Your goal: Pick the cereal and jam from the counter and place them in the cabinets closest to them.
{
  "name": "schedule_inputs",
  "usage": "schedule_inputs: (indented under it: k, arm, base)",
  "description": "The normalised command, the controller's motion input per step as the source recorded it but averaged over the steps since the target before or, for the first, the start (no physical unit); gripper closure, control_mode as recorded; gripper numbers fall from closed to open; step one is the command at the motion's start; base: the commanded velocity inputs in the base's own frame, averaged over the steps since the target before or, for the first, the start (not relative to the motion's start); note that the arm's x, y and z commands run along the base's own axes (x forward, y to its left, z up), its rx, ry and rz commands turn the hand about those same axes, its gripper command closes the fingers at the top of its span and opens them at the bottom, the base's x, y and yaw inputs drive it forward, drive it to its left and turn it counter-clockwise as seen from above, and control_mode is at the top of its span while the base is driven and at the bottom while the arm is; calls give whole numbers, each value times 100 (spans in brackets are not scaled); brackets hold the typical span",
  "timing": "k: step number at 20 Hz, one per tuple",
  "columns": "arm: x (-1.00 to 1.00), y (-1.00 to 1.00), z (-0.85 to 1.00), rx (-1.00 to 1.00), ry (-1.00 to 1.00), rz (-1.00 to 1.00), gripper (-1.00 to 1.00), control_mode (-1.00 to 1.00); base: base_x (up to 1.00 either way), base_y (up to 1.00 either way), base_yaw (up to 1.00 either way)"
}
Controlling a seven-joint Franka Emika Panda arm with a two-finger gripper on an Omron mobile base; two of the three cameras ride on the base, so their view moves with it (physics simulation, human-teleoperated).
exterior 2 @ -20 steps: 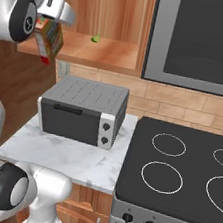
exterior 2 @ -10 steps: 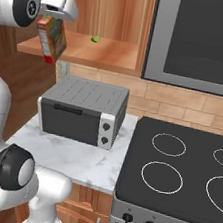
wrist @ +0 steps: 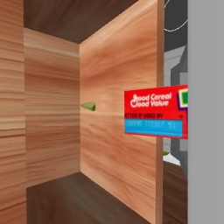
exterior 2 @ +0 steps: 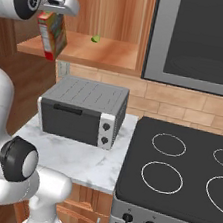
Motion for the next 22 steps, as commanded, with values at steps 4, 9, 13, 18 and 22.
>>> schedule_inputs:
  k: [4,9,13,18,22]
  arm:
    - [-3,0,-5,0,-3,0,100,-100]
    - [0,0,-8,0,0,0,100,-100]
    - [5,0,-2,0,0,0,100,-100]
    - [23,0,0,0,0,0,100,-100]
    - [24,0,0,0,0,0,100,-100]
  base:
    - [0,0,0]
    - [0,0,0]
    - [0,0,0]
    - [0,0,0]
    - [0,0,0]
